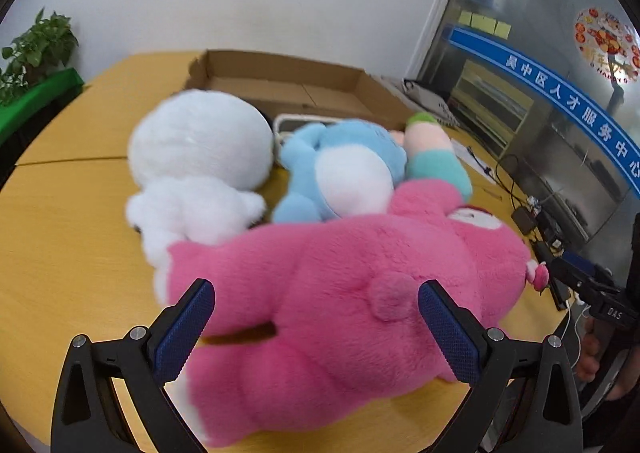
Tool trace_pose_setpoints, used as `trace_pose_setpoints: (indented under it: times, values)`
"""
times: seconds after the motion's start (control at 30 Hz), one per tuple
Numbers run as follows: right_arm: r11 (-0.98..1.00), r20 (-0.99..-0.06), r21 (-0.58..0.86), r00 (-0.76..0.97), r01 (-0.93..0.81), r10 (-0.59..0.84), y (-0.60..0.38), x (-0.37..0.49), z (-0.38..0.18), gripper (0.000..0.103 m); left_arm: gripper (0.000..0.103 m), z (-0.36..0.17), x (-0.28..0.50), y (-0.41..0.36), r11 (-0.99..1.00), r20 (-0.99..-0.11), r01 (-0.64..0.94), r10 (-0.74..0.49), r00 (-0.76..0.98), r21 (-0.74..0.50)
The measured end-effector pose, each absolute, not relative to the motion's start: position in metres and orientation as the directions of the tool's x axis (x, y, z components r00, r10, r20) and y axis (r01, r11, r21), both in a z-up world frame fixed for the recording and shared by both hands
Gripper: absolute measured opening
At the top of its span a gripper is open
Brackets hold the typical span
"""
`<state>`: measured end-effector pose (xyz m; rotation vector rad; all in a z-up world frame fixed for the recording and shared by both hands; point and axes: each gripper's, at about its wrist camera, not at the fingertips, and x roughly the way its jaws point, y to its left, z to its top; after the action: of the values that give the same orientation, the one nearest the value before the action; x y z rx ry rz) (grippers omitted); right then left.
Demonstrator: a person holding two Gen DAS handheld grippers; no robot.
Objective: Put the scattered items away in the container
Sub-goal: 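Move both grippers toward the pink strawberry bear plush, then close both grippers on the pink bear's body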
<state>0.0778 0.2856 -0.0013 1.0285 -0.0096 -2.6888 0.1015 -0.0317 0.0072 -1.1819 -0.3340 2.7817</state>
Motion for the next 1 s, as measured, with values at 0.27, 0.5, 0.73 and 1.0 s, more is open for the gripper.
trace_pose_setpoints:
  times: [0.27,0.5,0.73,1.0]
  values:
    - [-0.951,-0.672,0.075,-0.69,0.299,-0.27,0.275,0.059,-0.009,0.103,0.103,-0.022,0.074,-0.017,-0.941,-0.728,-0.053,0.295,-0.619,-0.336]
    - [-0.914,-0.706,0.16,-0.603,0.374,-0.37,0.276,0.015,-0.046,0.102,0.102,-0.038,0.065,-0.025,-0.907,-0.717,-0.049,0.363,-0.595,-0.418]
    - [-0.844,-0.695,0.359,-0.489,0.399,-0.527,0.281,0.002,-0.074,0.102,0.083,-0.041,0.072,-0.034,-0.882,-0.695,-0.063,0.411,-0.59,-0.467]
    - [-0.847,-0.654,0.234,-0.568,0.477,-0.5,0.259,0.04,-0.058,0.064,0.058,-0.031,0.093,-0.035,-0.882,-0.658,-0.116,0.422,-0.624,-0.456]
